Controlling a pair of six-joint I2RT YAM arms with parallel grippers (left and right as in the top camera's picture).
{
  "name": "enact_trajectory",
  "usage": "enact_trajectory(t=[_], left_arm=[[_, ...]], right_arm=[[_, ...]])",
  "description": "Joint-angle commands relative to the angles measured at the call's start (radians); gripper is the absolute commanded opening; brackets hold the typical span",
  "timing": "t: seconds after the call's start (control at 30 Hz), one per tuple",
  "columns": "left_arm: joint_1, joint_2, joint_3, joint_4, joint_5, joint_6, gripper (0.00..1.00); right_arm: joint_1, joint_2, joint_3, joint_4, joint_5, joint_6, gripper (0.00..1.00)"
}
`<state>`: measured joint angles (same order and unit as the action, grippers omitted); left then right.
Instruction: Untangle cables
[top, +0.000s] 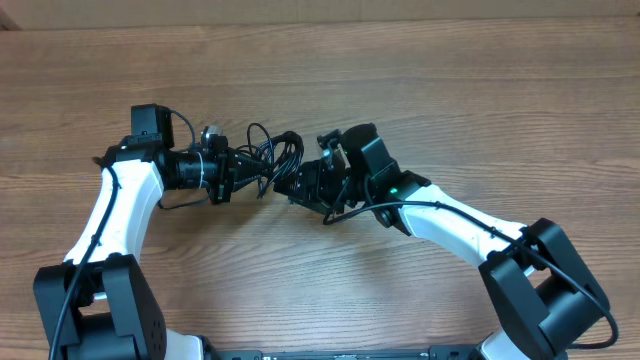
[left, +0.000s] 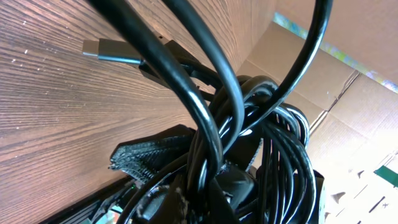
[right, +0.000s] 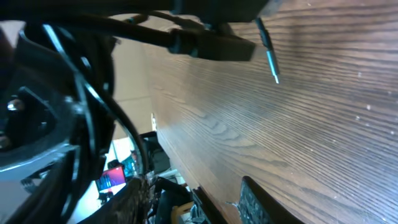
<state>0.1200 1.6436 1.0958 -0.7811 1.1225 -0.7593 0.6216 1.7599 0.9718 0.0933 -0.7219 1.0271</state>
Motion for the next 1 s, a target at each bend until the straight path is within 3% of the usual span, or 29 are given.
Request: enact_trajectory(t=[0.0,0.97], left_arm=[[0.004,0.005,0.02,-0.003,0.045,0.021,0.04],[0.003,0.005,0.02,-0.019,0.083,0.015,0.04]], right_arm=[[0.006,0.002,-0.004,0.031,-0.035,-0.003,0.47],[0.057,0.004,-0.004,0.055,0.234,0.122,0.52]])
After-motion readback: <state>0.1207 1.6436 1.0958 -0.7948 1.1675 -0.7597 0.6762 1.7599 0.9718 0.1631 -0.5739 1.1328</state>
